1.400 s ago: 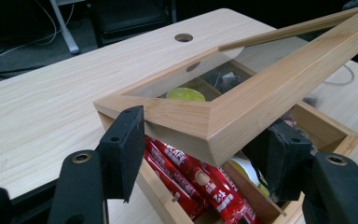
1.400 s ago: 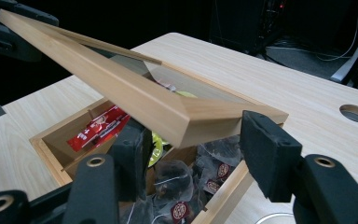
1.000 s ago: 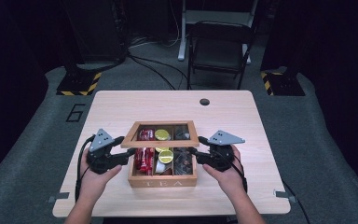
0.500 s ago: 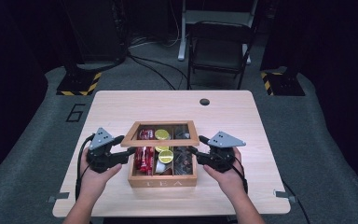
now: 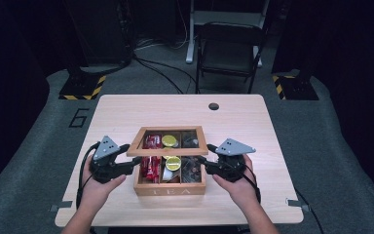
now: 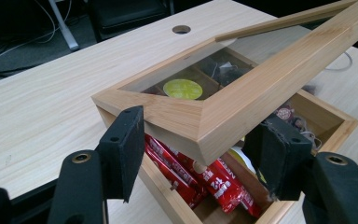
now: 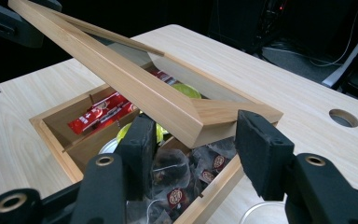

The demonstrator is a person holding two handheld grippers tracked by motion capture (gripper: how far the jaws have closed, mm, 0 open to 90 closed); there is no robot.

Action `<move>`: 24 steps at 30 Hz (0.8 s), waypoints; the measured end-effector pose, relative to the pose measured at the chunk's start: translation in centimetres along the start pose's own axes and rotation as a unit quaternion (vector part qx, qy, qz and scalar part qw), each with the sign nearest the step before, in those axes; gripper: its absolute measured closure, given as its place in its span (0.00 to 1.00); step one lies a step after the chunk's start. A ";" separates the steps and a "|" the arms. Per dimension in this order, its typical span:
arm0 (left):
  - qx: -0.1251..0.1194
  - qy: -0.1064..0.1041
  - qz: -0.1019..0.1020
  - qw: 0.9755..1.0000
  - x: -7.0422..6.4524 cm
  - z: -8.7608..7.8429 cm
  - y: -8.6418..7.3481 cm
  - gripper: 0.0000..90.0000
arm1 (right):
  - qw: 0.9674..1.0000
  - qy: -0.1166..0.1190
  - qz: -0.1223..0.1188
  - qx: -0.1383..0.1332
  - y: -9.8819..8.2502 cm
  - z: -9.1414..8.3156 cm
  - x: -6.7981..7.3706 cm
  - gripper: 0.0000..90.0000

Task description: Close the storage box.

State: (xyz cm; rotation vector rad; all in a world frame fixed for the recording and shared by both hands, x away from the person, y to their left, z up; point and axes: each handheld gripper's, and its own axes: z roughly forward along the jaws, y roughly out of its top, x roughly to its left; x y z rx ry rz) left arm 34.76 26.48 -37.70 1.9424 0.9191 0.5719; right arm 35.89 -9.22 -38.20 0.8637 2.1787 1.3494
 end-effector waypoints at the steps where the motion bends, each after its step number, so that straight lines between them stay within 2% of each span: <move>1: 0.000 0.000 0.000 1.000 0.0 0.0 0.0 0.43 | 1.000 0.000 0.000 0.000 0.0 0.0 0.0 0.54; 7: 0.002 -0.005 0.007 1.000 -0.2 -0.2 -0.5 0.43 | 1.000 0.000 -0.011 0.004 -0.4 -0.1 0.2 0.54; 24: 0.006 -0.015 0.003 1.000 -0.6 -0.4 -1.9 0.43 | 1.000 0.006 -0.008 0.021 -1.5 -0.2 0.8 0.54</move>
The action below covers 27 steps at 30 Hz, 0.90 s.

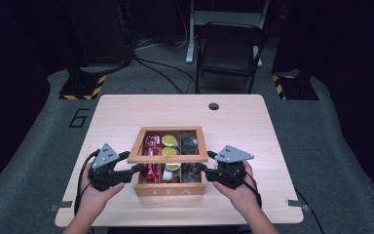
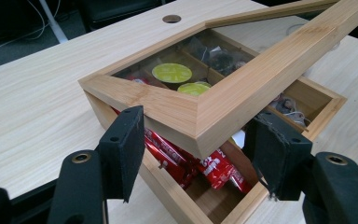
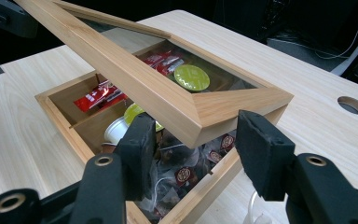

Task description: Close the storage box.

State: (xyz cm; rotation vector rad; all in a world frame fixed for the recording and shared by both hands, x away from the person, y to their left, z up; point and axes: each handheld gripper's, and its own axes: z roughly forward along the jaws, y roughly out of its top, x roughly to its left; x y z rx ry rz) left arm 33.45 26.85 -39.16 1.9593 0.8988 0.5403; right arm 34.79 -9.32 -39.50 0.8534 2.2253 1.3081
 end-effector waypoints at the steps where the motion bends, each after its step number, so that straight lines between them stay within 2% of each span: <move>1: -0.001 0.000 0.000 1.000 0.0 0.0 -0.1 0.43 | 1.000 0.000 0.000 0.000 -0.1 0.0 0.0 0.54; 8: 0.007 -0.003 0.000 1.000 -0.3 -0.1 -0.7 0.43 | 1.000 0.003 0.004 0.006 -0.7 0.0 0.3 0.54; 11: 0.004 -0.005 -0.009 1.000 -0.4 -0.1 -1.0 0.43 | 1.000 0.006 0.003 0.009 -0.9 -0.1 0.3 0.54; 12: 0.012 -0.010 -0.007 1.000 -0.4 -0.2 -1.1 0.43 | 1.000 0.011 0.003 0.010 -1.1 -0.1 0.4 0.54; 19: 0.020 -0.006 0.005 1.000 -0.7 0.0 -1.8 0.43 | 1.000 0.011 0.000 0.021 -1.6 -0.1 0.7 0.53; 27: 0.027 -0.011 -0.005 1.000 -0.9 0.4 -3.0 0.43 | 0.999 0.017 0.006 0.038 -2.7 0.3 1.0 0.53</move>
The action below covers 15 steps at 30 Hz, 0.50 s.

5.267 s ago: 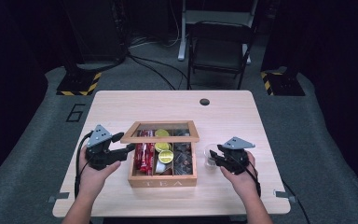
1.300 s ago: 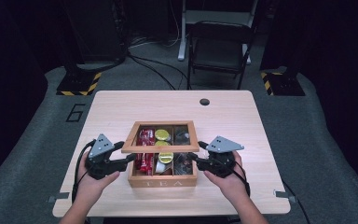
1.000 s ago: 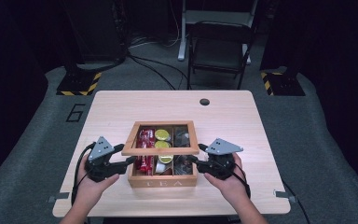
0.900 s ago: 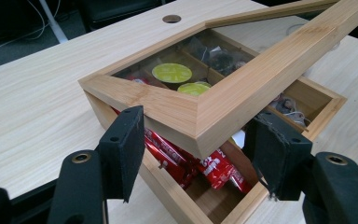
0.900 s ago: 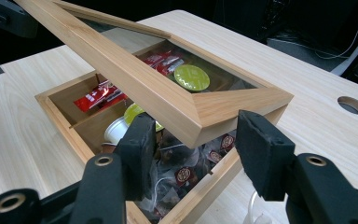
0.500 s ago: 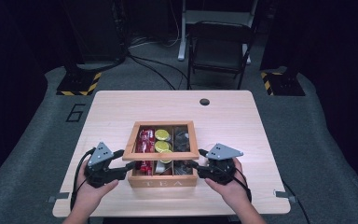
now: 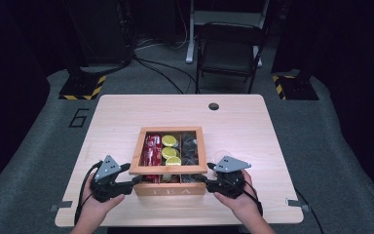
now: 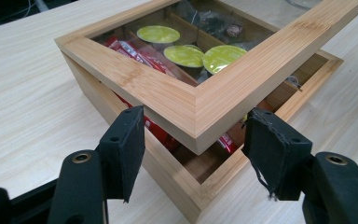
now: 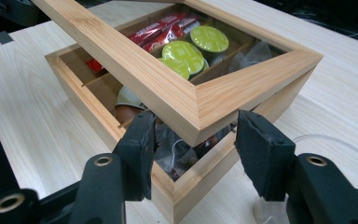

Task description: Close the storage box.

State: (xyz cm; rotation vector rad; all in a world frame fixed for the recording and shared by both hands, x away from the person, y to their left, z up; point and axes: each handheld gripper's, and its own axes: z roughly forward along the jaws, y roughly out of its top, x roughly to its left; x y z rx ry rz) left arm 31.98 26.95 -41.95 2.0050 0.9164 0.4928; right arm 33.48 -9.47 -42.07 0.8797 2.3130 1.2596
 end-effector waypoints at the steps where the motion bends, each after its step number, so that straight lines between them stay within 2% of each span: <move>1: 0.002 -0.002 0.000 1.000 0.0 0.0 -0.1 0.43 | 1.000 -0.001 0.002 0.001 -0.1 0.0 0.1 0.53; 5: -0.004 -0.004 -0.010 1.000 -0.1 0.3 -0.8 0.43 | 1.000 -0.002 -0.008 0.003 -0.5 0.2 0.1 0.53; 7: -0.005 -0.005 -0.010 1.000 -0.1 0.3 -0.9 0.43 | 1.000 -0.006 -0.002 0.003 -0.6 0.2 0.3 0.53; 9: -0.008 -0.007 -0.013 1.000 -0.1 0.4 -1.2 0.43 | 1.000 -0.005 -0.009 0.000 -0.7 0.3 0.3 0.53; 15: -0.008 -0.006 -0.012 1.000 -0.2 0.7 -1.8 0.43 | 1.000 -0.009 -0.005 0.003 -1.3 0.7 0.5 0.52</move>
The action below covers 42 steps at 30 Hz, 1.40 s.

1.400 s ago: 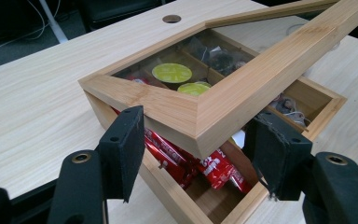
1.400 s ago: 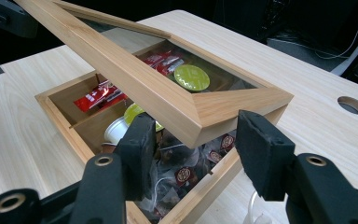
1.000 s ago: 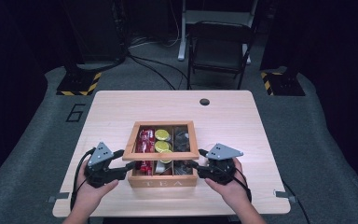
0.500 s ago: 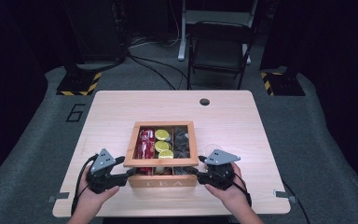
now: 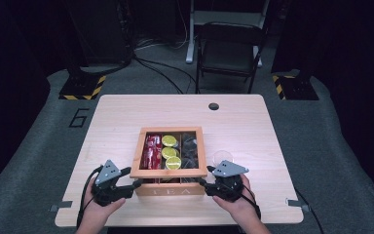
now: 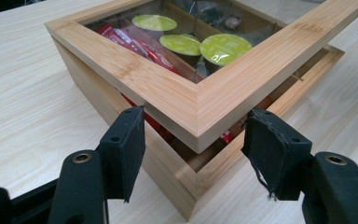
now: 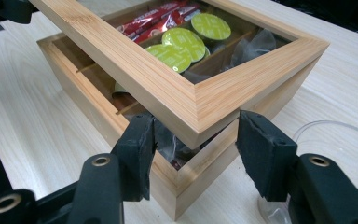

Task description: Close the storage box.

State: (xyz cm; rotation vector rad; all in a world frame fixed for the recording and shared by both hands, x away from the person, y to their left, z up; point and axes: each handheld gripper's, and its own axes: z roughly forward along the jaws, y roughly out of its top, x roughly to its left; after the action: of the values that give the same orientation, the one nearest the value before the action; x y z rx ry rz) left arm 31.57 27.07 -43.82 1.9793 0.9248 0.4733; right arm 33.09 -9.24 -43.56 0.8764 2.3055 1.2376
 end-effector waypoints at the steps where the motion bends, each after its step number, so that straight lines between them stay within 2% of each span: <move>1: 0.000 0.000 0.000 1.000 0.0 0.0 0.0 0.43 | 1.000 0.000 0.000 0.000 0.0 0.0 0.0 0.52; 4: 0.006 -0.003 0.003 1.000 0.1 0.1 -0.2 0.43 | 1.000 0.006 -0.007 0.005 -0.3 0.1 -0.1 0.52; 7: 0.007 -0.005 -0.001 1.000 0.0 0.2 -0.4 0.43 | 1.000 0.010 0.001 0.006 -0.6 0.3 -0.1 0.52; 9: 0.008 -0.004 0.000 1.000 0.0 0.3 -0.6 0.43 | 1.000 0.008 0.003 0.006 -0.7 0.4 -0.1 0.52; 19: 0.019 -0.008 0.004 1.000 0.1 0.7 -1.3 0.44 | 0.999 -0.002 -0.016 0.027 -1.1 0.8 0.3 0.51; 34: 0.027 -0.010 0.008 1.000 0.1 1.1 -1.8 0.44 | 0.999 0.008 -0.015 0.036 -1.5 1.2 0.1 0.51; 40: 0.032 -0.002 0.013 0.999 0.0 1.3 -2.0 0.43 | 0.999 0.013 -0.009 0.045 -1.7 1.4 0.1 0.51; 42: 0.036 -0.009 0.009 0.999 0.0 1.3 -2.0 0.43 | 0.999 0.012 -0.010 0.045 -1.7 1.4 0.1 0.51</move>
State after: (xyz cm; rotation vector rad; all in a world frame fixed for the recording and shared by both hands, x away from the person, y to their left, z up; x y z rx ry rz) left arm 31.58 27.03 -46.18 2.0547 0.9247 0.4376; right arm 33.27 -9.03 -45.81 0.8698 2.4004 1.1492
